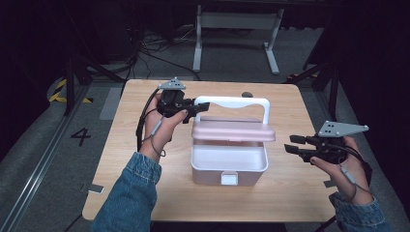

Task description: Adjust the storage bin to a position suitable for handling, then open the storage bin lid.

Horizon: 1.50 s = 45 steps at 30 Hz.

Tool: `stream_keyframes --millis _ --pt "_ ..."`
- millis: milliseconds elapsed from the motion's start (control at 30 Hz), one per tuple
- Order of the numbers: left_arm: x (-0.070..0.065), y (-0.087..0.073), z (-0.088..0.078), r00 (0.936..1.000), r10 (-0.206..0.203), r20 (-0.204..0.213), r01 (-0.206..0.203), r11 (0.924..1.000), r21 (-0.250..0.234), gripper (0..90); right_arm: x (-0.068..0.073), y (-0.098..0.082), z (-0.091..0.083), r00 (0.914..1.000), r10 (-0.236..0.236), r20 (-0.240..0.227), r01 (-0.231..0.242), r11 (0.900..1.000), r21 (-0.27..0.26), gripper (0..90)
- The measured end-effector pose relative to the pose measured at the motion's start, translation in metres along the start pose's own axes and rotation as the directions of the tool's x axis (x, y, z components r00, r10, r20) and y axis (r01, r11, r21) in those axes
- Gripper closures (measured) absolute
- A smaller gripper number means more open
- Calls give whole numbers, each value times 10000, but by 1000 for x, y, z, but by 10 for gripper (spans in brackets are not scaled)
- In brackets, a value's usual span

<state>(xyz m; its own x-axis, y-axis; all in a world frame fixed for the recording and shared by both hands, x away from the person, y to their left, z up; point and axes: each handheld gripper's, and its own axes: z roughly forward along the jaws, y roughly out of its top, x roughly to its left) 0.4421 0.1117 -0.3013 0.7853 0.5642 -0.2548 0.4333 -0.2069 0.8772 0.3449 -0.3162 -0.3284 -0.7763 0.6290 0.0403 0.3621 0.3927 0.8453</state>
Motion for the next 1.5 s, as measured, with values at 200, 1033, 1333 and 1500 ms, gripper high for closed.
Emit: stream_keyframes --millis 200,1033,1333,1500 --pt "9 3 4 9996 -276 11 276 9995 -178 696 11 6 6 9980 -478 -413 471 9987 -175 716" --pt "11 2 6 9999 101 51 -100 9999 -64 633 26 19 28 9923 -920 -832 778 9840 -1604 900" --pt "11 -4 -8 9984 521 -214 -534 9965 -642 449 24 20 29 9933 -834 -804 682 9820 -1764 900" --pt "9 -4 -27 9965 798 -267 -821 9914 -1016 426 22 20 29 9938 -738 -826 564 9788 -1967 900"
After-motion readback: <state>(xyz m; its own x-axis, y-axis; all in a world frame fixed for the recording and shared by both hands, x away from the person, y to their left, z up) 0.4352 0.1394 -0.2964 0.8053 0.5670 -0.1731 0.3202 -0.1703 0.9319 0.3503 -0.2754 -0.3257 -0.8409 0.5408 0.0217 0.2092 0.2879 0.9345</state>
